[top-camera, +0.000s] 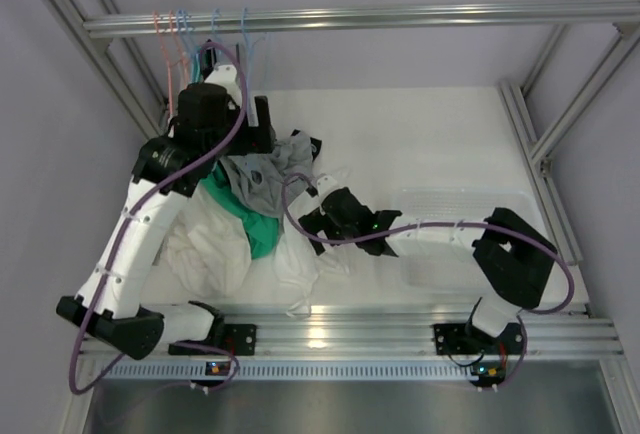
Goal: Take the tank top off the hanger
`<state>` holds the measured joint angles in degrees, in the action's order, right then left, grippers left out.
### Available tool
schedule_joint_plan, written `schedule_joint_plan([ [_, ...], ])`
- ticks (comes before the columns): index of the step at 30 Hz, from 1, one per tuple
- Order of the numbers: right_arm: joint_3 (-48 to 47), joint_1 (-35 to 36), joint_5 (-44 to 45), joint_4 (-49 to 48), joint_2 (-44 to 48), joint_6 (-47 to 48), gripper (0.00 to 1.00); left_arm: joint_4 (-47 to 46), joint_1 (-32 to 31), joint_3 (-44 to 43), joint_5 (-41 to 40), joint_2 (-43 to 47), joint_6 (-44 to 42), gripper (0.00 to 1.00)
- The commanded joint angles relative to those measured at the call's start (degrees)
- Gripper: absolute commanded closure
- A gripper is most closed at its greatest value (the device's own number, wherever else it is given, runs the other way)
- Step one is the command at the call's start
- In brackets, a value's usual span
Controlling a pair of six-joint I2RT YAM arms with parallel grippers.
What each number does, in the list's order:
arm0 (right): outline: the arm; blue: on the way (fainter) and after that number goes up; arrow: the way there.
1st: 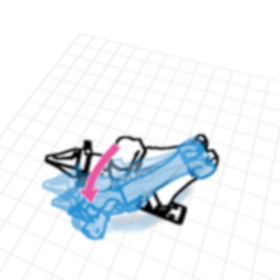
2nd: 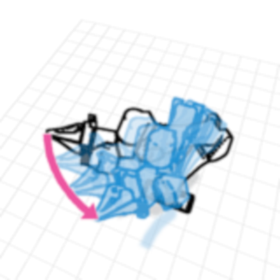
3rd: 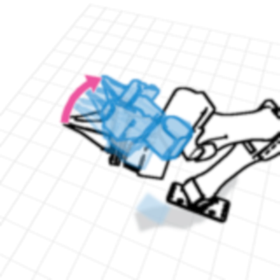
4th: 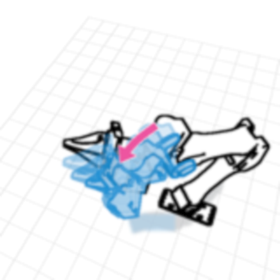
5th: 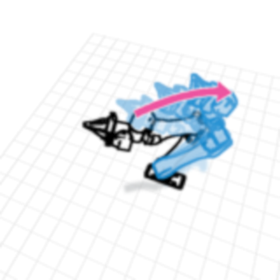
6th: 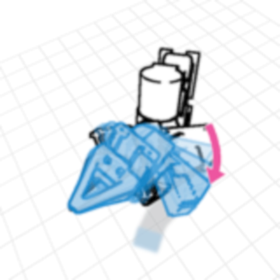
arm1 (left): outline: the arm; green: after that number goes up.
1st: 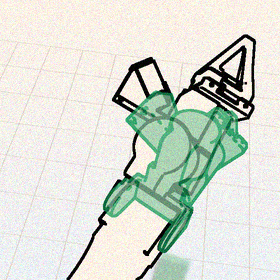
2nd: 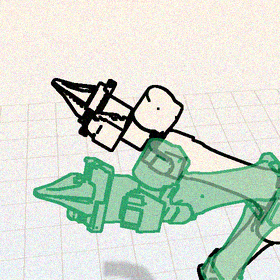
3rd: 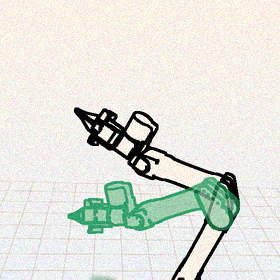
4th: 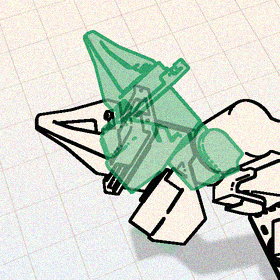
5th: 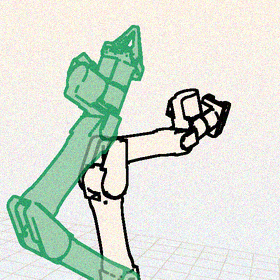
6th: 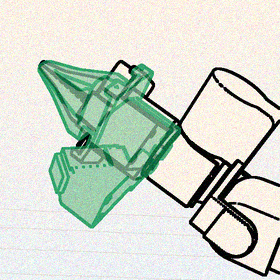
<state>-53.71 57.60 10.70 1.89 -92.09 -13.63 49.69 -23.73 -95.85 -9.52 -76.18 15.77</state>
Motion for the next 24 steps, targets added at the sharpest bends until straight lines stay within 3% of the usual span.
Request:
schedule_joint_plan([
  [1, -5.4, 1.8, 2.7, 0.7, -4.8, 1.1, 0.01, 0.5, 0.0, 4.2, 3.8, 7.5, 1.5, 0.01],
  [5, -7.0, 2.4, 2.9, -0.7, -8.5, -0.3, 0.01, 0.4, -0.1, 9.2, 4.0, 16.0, 2.5, 0.01],
  [14, -5.8, 3.2, 4.1, -5.1, -14.7, -4.2, 0.00, 0.6, 0.0, 12.6, 10.8, 25.9, 2.9, 0.01],
  [19, -2.8, 3.4, 8.2, -4.6, -16.6, -8.2, 0.03, 0.4, -0.1, 13.3, 6.5, 32.7, 3.3, 0.01],
  [22, -0.3, 3.4, 8.8, -4.7, -16.0, -9.5, 0.27, 0.4, -0.1, 12.8, 4.2, 35.4, 3.2, 0.01],
  [23, 0.5, 3.4, 9.2, -4.7, -15.3, -10.0, 0.40, 0.3, -0.1, 12.7, 3.9, 35.9, 2.9, 0.01],
  [24, 2.1, 3.5, 9.9, -4.9, -13.3, -10.3, 0.60, 0.5, 0.0, 12.7, 3.8, 36.4, 2.6, 0.01],
])
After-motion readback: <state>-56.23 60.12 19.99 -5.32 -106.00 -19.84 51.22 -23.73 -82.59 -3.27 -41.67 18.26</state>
